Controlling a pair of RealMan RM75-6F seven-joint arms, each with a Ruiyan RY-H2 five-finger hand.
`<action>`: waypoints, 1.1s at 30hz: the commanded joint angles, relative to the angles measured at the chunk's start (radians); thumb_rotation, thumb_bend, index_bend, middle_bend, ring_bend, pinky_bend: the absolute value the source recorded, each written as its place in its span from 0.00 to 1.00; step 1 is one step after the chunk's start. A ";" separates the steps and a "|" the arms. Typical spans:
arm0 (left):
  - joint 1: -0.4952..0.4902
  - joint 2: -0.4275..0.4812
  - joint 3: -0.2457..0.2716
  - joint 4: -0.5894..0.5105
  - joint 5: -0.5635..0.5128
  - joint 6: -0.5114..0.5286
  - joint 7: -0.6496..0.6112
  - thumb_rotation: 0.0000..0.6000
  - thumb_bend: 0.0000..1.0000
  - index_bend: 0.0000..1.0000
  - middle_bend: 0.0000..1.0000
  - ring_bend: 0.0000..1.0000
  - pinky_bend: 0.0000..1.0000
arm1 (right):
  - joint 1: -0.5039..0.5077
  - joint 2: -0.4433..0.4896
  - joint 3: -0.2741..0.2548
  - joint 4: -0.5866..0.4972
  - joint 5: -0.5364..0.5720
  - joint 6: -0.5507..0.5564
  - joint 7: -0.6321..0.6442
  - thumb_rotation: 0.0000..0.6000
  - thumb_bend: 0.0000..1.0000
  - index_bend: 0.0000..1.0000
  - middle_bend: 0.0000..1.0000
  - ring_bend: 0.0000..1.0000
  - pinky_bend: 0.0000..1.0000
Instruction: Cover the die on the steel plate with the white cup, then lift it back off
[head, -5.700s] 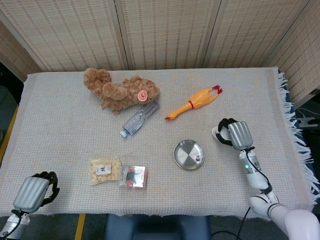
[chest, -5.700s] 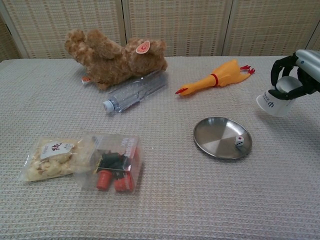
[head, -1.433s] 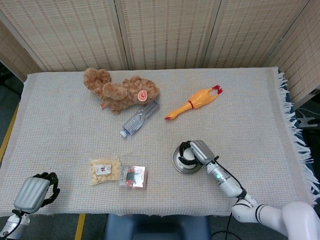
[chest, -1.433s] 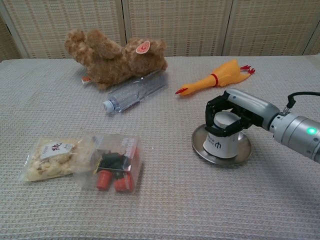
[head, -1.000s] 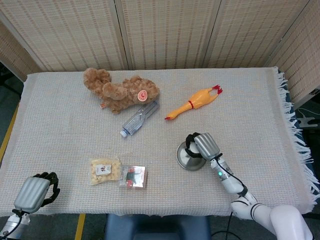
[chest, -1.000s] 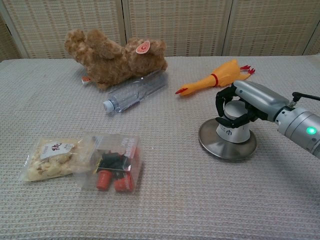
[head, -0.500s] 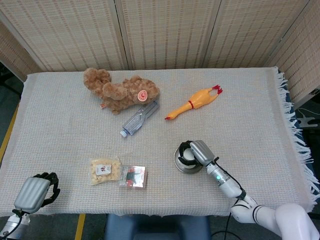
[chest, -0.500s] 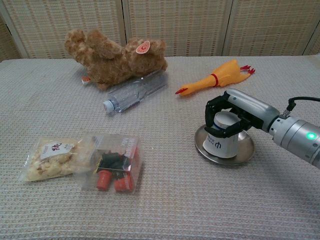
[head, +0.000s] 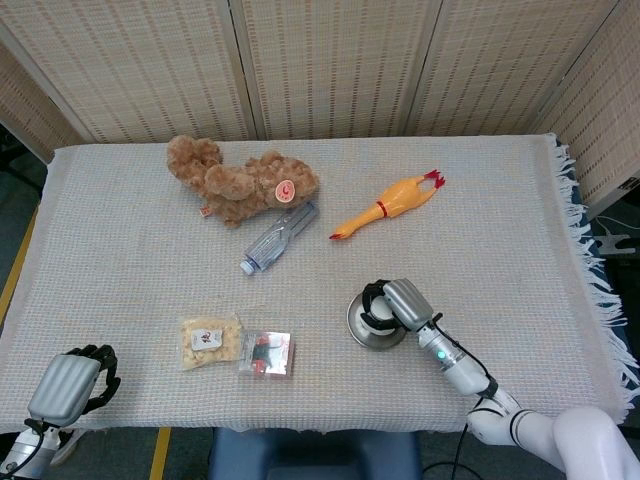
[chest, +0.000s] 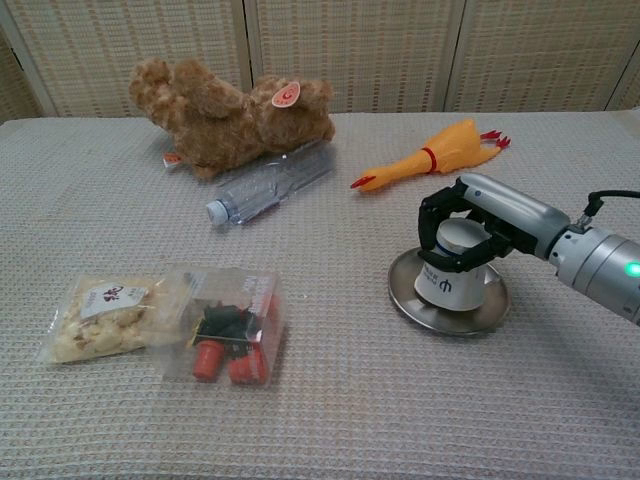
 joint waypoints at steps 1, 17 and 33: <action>-0.001 -0.001 -0.001 0.001 -0.001 -0.001 0.001 1.00 0.37 0.28 0.45 0.44 0.57 | -0.008 -0.049 0.005 0.104 -0.015 0.058 -0.055 1.00 0.28 0.63 0.56 0.54 0.77; 0.001 0.000 -0.001 -0.001 -0.001 0.003 -0.001 1.00 0.37 0.28 0.45 0.44 0.57 | -0.047 0.098 0.010 -0.095 -0.055 0.219 0.011 1.00 0.28 0.63 0.56 0.54 0.77; -0.005 -0.004 -0.001 -0.002 -0.009 -0.014 0.010 1.00 0.37 0.28 0.45 0.44 0.57 | -0.198 0.111 -0.031 0.146 -0.014 0.285 0.029 1.00 0.28 0.62 0.56 0.52 0.76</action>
